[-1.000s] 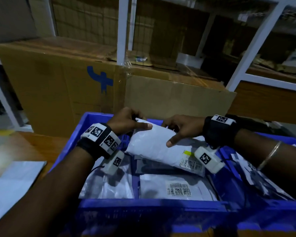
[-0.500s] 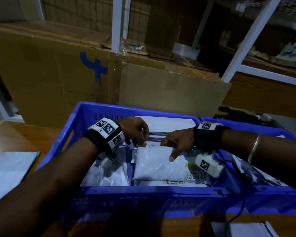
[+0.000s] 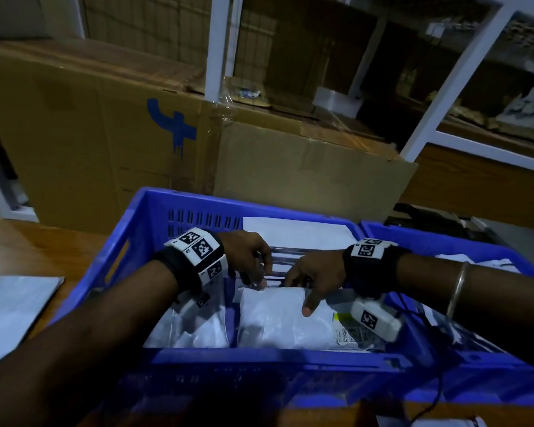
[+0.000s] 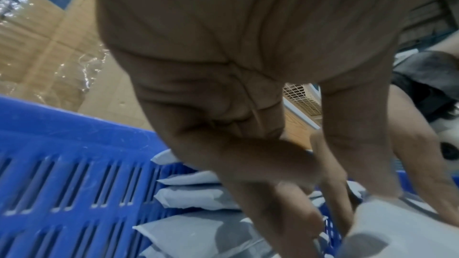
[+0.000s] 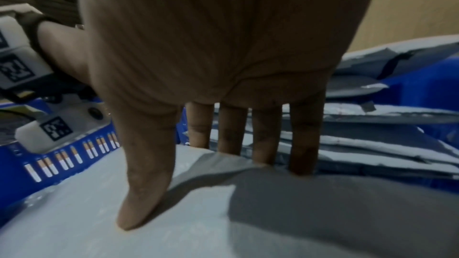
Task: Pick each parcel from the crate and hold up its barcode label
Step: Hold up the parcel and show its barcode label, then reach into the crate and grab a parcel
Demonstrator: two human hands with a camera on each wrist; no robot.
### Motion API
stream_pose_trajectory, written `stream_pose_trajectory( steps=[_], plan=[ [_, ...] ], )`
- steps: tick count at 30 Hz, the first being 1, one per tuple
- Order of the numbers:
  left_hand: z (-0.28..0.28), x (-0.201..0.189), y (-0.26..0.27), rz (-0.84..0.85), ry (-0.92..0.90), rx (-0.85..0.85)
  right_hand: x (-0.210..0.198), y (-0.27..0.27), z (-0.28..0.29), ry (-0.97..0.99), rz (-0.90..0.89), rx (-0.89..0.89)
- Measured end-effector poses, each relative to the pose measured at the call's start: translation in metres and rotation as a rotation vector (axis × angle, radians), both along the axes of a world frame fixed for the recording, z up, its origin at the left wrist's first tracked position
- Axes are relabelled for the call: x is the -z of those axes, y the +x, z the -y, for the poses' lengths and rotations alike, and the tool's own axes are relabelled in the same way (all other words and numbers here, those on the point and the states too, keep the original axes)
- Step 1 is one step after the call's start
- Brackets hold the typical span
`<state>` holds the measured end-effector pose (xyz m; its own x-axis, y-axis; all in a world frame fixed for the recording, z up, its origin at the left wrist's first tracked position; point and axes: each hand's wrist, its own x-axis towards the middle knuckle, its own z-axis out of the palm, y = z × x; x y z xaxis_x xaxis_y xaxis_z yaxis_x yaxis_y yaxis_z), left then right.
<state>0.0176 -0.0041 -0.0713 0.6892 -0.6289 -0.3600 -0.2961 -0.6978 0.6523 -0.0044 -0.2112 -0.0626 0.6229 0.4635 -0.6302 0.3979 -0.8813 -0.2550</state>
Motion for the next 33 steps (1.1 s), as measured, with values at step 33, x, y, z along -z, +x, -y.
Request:
stream_pose_trajectory(
  steps=[33],
  plan=[
    [-0.062, -0.071, 0.021, 0.153, -0.233, -0.185, -0.028, 0.007, -0.100, 0.148, 0.160, -0.037]
  ],
)
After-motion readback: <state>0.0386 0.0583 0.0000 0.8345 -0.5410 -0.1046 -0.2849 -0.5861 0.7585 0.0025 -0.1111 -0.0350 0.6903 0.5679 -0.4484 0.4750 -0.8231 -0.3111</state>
